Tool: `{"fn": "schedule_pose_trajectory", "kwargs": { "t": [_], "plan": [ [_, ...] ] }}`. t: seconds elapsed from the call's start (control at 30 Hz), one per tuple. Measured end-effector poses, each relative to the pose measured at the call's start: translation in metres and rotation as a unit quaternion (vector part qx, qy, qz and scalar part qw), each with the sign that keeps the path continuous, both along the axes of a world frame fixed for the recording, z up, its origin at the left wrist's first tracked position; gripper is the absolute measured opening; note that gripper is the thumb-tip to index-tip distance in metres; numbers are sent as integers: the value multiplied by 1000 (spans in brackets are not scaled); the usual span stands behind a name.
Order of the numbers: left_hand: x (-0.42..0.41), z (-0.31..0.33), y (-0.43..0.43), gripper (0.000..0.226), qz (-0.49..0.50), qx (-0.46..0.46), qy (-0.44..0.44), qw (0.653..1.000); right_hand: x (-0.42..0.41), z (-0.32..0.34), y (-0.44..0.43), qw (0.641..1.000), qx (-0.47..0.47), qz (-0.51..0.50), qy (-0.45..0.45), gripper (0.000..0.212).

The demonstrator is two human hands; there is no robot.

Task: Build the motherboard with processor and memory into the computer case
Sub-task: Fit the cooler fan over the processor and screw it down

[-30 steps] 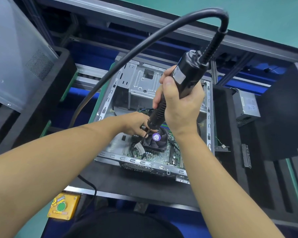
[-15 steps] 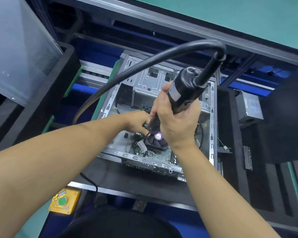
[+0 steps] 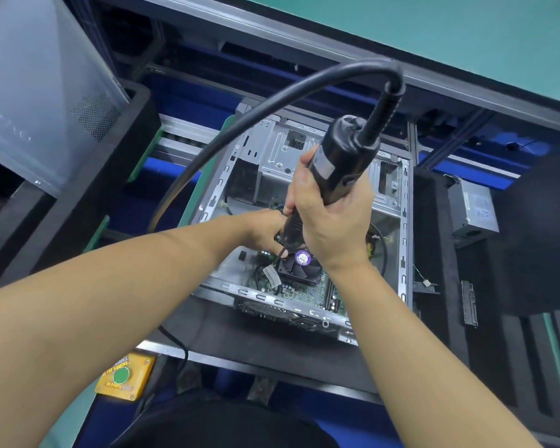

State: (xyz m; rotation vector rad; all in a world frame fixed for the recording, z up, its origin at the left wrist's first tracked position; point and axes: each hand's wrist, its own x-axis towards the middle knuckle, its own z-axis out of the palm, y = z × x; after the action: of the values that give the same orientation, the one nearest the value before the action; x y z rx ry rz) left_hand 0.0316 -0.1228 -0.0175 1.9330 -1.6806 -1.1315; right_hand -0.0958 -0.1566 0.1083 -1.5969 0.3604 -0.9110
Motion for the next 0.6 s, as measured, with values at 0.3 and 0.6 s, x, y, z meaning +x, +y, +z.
{"fn": "schedule_pose_trajectory", "kwargs": {
  "t": [0.3,0.6],
  "plan": [
    [-3,0,2,15,16,-8,31,999,2,0,1,1000,-8,16,10,40],
    [-4,-2,4,15,38,-6,47,998,3,1,3,1000,-1,14,17,29]
  ]
}}
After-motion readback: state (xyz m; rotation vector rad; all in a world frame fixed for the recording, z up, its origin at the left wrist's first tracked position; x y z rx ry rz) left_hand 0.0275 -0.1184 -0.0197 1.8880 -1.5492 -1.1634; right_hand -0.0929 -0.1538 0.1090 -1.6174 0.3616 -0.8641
